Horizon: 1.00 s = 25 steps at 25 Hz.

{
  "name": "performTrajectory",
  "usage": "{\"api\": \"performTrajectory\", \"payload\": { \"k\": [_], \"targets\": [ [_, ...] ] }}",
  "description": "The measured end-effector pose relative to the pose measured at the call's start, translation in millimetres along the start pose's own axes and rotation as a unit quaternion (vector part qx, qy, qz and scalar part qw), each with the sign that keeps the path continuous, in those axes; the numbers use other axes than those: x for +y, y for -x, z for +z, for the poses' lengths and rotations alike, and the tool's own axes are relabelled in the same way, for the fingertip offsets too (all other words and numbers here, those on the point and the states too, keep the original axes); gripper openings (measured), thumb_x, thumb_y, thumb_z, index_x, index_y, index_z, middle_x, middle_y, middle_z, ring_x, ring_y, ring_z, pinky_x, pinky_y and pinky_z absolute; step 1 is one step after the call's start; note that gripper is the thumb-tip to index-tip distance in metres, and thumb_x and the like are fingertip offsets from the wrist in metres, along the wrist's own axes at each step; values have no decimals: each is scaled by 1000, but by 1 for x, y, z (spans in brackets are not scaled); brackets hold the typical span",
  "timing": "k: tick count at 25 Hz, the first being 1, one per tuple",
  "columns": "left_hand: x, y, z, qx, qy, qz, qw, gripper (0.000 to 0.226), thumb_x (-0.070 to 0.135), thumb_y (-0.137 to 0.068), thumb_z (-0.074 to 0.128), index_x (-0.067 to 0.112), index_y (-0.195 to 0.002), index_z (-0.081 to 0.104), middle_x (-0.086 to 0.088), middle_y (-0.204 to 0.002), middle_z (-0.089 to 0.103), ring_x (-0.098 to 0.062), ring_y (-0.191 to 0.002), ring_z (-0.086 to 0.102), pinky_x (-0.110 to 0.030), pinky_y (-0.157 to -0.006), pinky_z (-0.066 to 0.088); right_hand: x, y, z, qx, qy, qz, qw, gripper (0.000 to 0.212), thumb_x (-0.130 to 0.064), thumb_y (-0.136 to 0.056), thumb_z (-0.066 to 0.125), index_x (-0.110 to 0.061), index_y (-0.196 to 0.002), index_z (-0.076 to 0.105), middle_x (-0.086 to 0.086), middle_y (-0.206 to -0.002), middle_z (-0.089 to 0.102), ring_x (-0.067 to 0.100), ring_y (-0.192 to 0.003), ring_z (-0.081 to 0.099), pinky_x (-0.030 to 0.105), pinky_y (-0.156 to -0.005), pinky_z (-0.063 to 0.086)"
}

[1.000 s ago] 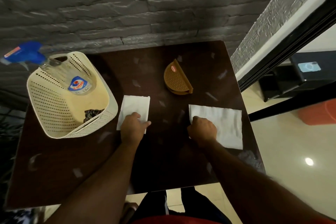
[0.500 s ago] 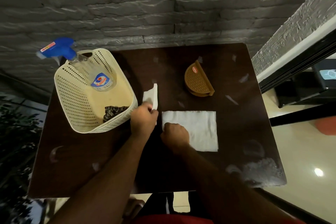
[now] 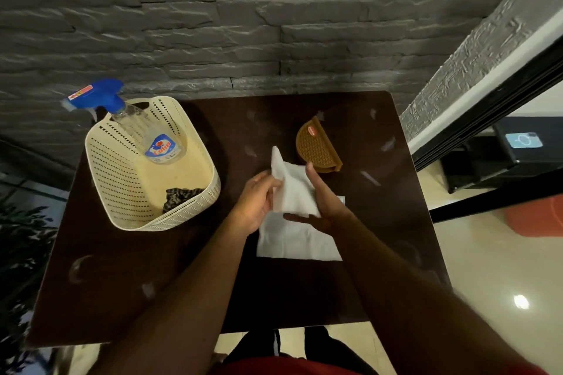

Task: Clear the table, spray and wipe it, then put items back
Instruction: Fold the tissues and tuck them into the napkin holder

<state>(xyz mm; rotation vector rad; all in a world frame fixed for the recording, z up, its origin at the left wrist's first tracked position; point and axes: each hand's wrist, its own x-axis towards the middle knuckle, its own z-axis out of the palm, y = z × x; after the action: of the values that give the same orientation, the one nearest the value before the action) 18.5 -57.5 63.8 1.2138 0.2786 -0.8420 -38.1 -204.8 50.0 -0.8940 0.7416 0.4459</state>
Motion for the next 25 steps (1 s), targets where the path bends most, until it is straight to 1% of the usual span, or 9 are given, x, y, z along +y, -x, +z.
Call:
{"api": "performTrajectory", "payload": {
  "k": [2, 3, 4, 7, 9, 12, 17, 21, 25],
  "targets": [
    [-20, -4, -4, 14, -118, -18, 993, 16, 17, -94, 54, 16, -105, 66, -4, -95, 73, -20, -86, 70, -29, -67, 54, 0, 5, -14, 52, 6, -13, 999, 53, -40, -85, 68, -14, -129, 54, 14, -116, 67, 31, -104, 65, 50, -87, 55],
    [-33, -6, -10, 44, -202, -15, 978, 13, 20, -94, 56, 17, -101, 66, -3, -89, 72, -20, -80, 70, -31, -65, 54, 4, 5, -25, 100, 25, -26, 994, 52, -31, -84, 71, -10, -128, 54, 13, -113, 67, 31, -101, 66, 48, -82, 57],
    [-45, -9, -18, 92, -289, -7, 953, 13, 22, -93, 58, 16, -101, 66, -3, -88, 72, -21, -79, 69, -34, -67, 55, 9, 6, -37, 148, 64, -33, 986, 52, -26, -82, 73, -6, -127, 55, 13, -111, 67, 30, -98, 66, 46, -78, 57],
    [-74, -10, -43, 256, -499, 14, 828, 32, 31, -87, 66, 9, -111, 67, -12, -103, 71, -31, -97, 66, -36, -82, 49, 32, 15, -78, 251, 250, 3, 935, 47, -19, -80, 74, -3, -121, 57, 10, -113, 65, 29, -103, 63, 43, -83, 55],
    [-83, -5, -44, 283, -552, -26, 784, 46, 38, -84, 70, 9, -119, 62, -13, -115, 67, -32, -107, 62, -37, -85, 48, 43, 21, -95, 283, 301, 14, 910, 44, -15, -81, 73, -1, -119, 57, 11, -113, 65, 28, -103, 63, 42, -85, 54],
    [-90, -5, -30, 281, -565, -58, 774, 57, 44, -78, 75, 7, -119, 60, -15, -116, 65, -34, -108, 61, -39, -82, 48, 44, 30, -93, 260, 254, -34, 931, 39, -12, -83, 71, -1, -119, 59, 7, -106, 66, 21, -90, 63, 31, -72, 54],
    [-97, -10, -17, 285, -564, -91, 770, 55, 38, -78, 76, 5, -118, 58, -16, -117, 64, -35, -108, 61, -39, -80, 48, 52, 31, -61, 169, 156, -54, 972, 38, -11, -82, 72, -5, -119, 61, 9, -112, 68, 25, -100, 65, 38, -85, 55],
    [-97, -10, -23, 257, -572, -89, 774, 42, 40, -84, 69, 7, -108, 65, -13, -111, 67, -32, -101, 63, -35, -72, 43, 65, 17, -67, 241, 168, -20, 956, 43, -11, -79, 75, -4, -119, 60, 15, -117, 67, 31, -101, 66, 48, -88, 55],
    [-98, -8, -25, 256, -564, -72, 782, 36, 39, -87, 66, 8, -105, 65, -13, -108, 66, -31, -98, 62, -34, -70, 42, 65, 18, -83, 271, 228, -11, 935, 37, -5, -81, 71, -3, -117, 62, 12, -114, 67, 24, -91, 62, 38, -78, 55]
  ]
}}
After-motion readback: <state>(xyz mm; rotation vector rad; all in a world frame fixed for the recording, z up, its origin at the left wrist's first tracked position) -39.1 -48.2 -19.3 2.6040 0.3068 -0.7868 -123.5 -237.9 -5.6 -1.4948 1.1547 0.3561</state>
